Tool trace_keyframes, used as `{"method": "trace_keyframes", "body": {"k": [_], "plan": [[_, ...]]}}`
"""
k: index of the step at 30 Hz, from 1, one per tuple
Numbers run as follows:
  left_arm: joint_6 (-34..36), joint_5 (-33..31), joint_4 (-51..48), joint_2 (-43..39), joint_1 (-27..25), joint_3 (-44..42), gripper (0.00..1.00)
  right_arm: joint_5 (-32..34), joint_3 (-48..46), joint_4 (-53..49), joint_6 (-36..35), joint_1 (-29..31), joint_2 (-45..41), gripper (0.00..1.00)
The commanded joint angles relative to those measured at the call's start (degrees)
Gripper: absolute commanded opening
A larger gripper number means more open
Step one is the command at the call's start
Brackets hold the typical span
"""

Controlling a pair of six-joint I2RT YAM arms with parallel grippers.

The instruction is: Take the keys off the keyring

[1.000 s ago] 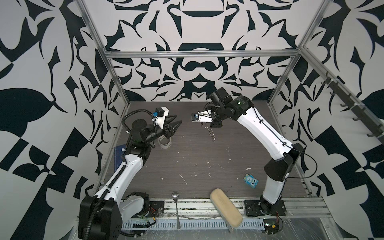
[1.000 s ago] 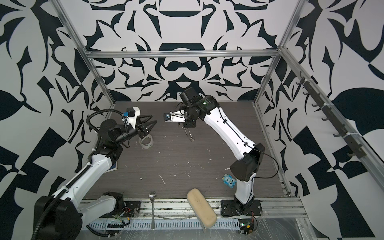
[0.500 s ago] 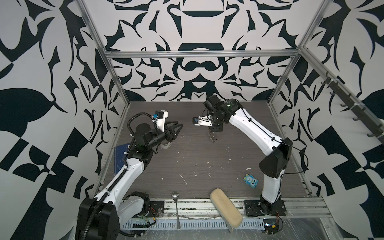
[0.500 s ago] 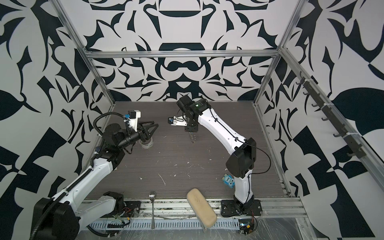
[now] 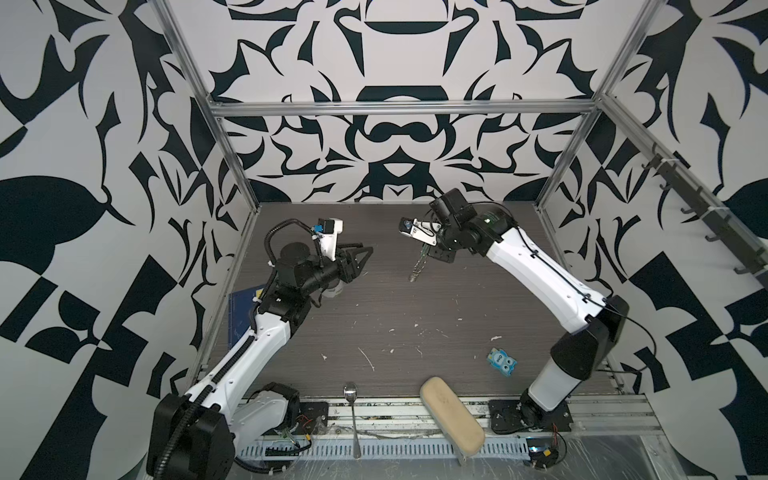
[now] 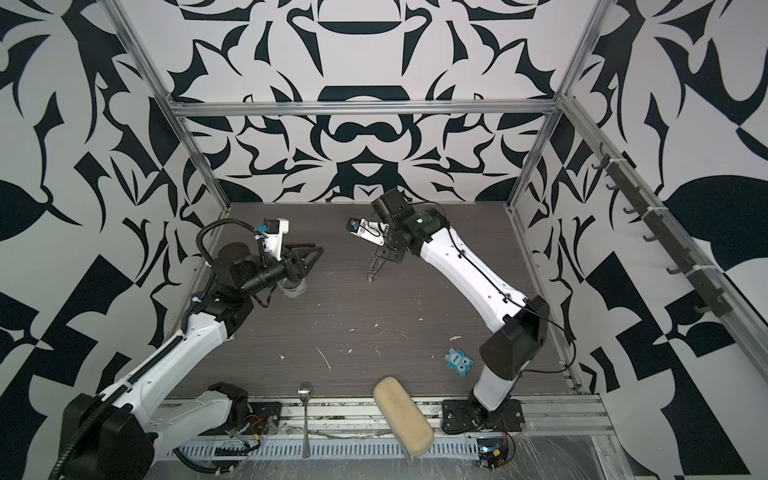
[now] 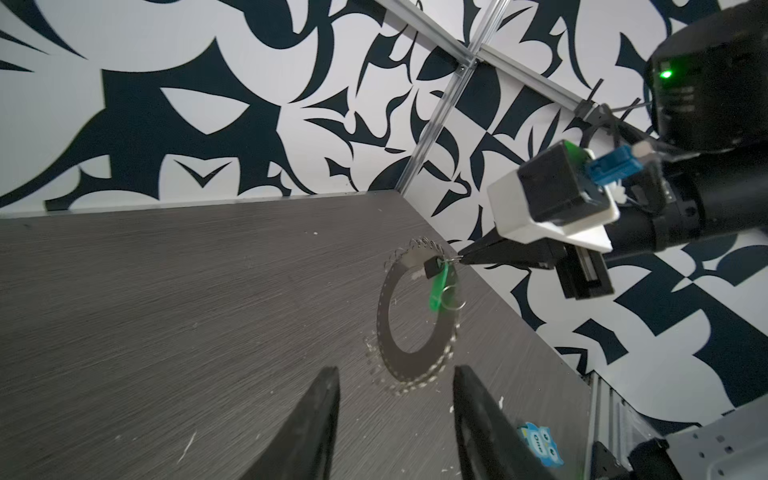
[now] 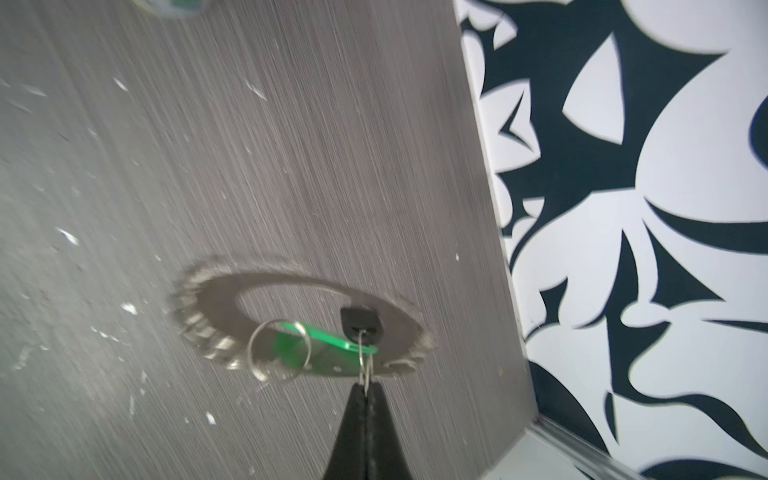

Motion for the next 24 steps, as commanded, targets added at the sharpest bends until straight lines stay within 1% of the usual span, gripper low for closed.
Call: {"method": "trace_keyframes", "body": {"k": [1, 2, 4, 5, 8, 11, 13, 15, 17, 19, 21, 24], "plan": [[-1.16, -0.08, 1.75, 2.21, -3.22, 2.47, 0.48, -11.9, -6.48, 13.25, -2.93, 0.12, -8.68, 0.0], [0.26, 0.11, 2.06, 2.54, -4.41, 2.89, 0.48, -14.14, -9.54, 17.9, -3.41, -0.06, -11.08, 0.0], [4.28, 0.33, 3.19, 2.56, -6.25, 2.69, 0.5, -22.0, -12.37, 20.6, -5.49, -1.67, -13.91, 0.0], [6.71, 1.48, 3.92, 2.28, -6.68, 2.32, 0.5, -25.53, -13.37, 22.31, -5.65, -2.66, -14.86, 0.0], [12.38, 4.51, 5.9, 0.83, -6.83, 1.01, 0.5, -34.77, -13.79, 22.84, -7.54, -4.78, -16.61, 0.0], [18.06, 8.44, 7.04, -1.63, -6.8, 0.08, 0.51, -41.11, -13.07, 22.19, -8.25, -6.59, -17.11, 0.0], [21.46, 11.0, 8.3, -3.16, -6.81, -0.82, 0.51, -42.53, -11.39, 19.93, -9.15, -7.01, -16.45, 0.0], [27.82, 15.59, 8.74, -4.81, -6.96, -1.59, 0.51, -43.59, -9.97, 17.32, -10.46, -6.95, -15.56, 0.0], [30.24, 15.91, 7.8, -5.88, -6.98, -1.55, 0.52, -44.5, -9.66, 16.25, -11.57, -6.96, -14.97, 0.0], [34.36, 17.52, 2.29, -6.61, -7.0, 0.35, 0.52, -45.04, -9.74, 15.46, -12.69, -7.01, -14.71, 0.0], [38.16, 17.69, -4.51, -6.89, -7.0, 3.05, 0.52, -45.69, -10.08, 14.95, -13.92, -6.96, -14.55, 0.0], [42.1, 16.97, -9.7, -6.54, -7.07, 5.34, 0.52, -45.98, -10.53, 14.64, -15.32, -6.96, -14.38, 0.0]]}}
